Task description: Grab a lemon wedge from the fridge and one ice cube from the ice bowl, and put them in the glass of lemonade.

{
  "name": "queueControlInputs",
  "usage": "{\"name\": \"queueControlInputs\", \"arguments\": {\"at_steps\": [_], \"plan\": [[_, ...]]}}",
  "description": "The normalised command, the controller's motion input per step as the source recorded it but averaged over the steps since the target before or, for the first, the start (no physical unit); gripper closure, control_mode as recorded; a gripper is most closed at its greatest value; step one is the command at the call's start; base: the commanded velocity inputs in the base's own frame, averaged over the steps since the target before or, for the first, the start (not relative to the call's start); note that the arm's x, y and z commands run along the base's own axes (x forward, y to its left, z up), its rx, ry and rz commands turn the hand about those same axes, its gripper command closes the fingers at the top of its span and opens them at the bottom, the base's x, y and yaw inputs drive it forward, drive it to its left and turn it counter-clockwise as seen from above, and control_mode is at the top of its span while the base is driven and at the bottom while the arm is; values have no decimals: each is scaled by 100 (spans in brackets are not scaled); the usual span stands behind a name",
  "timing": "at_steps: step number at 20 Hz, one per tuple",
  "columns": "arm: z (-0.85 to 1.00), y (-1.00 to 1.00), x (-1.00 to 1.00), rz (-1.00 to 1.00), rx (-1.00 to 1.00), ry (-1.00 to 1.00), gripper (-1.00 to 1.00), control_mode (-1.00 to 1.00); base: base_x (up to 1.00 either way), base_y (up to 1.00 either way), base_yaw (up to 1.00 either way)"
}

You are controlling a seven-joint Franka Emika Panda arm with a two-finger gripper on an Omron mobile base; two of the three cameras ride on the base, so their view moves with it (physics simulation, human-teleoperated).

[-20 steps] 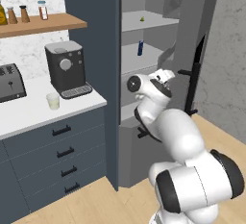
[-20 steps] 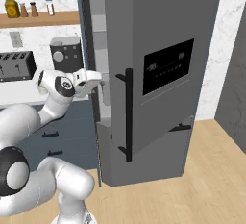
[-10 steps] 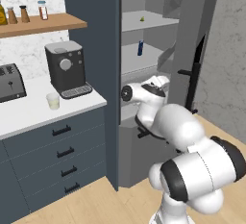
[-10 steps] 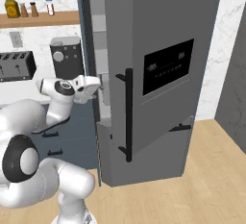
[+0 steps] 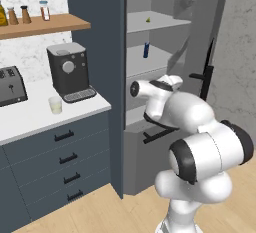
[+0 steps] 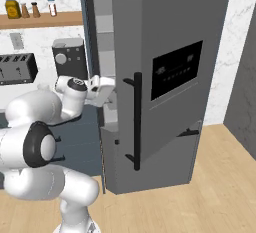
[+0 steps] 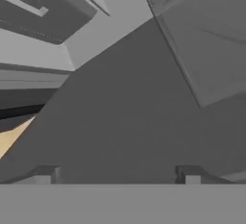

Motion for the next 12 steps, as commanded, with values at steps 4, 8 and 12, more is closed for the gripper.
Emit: {"name": "queueControlInputs", "arguments": {"at_steps": [4,8,12], "plan": [[0,-99,-8,-19,0,7,-100,-100,0,0,0],[-13,-100,-16,-23,0,1,-100,-100,0,0,0],[-21,-100,-30,-24,6,0,-100,-100,0,0,0]]}}
